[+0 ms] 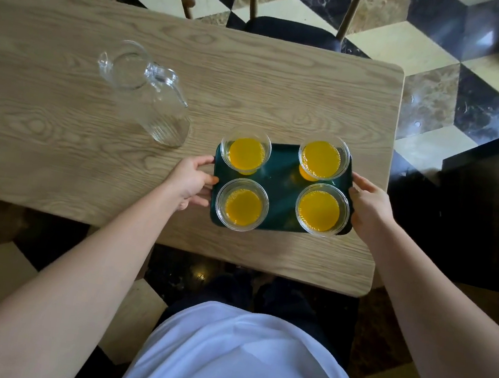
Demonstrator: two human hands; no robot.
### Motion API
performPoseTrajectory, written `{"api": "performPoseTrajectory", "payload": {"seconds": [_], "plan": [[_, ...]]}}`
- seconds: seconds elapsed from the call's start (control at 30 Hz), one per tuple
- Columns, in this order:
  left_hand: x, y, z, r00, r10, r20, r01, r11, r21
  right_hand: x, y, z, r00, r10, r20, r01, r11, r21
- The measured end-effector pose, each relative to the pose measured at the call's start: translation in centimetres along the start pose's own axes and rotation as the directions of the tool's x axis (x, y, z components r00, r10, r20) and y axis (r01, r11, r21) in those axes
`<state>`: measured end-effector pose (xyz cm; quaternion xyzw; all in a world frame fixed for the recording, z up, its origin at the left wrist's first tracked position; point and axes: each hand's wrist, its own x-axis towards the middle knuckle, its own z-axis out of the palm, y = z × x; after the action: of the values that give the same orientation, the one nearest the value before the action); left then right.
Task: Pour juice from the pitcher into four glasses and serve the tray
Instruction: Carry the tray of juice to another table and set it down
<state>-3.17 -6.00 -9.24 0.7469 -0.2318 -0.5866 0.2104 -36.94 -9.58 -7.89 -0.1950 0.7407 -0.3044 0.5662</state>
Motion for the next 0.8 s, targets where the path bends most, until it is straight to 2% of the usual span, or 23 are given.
{"api": "performPoseTrajectory", "payload": {"seconds": [0.3,0.47,0.8], "plan": [[-5.2,-2.7,-2.5,0.997,-0.027,-0.068,0.020,0.994,-0.103,-2.4,-0.7,2.0,0.992,0.012,0.122,-0.003,0.998,-0.066],[-8.7,-5.2,-3.4,0.990,-0.083,-0.115,0.057,0.975,-0.216,-3.6,-1.3,3.8,0.979,0.018,0.205,0.012,0.990,-0.142],[-14.5,-12.2,-6.0,0.950,-0.177,-0.256,0.048,0.897,-0.440,-6.5,-0.7,10.2,0.924,0.014,0.382,0.125,0.933,-0.336]]}}
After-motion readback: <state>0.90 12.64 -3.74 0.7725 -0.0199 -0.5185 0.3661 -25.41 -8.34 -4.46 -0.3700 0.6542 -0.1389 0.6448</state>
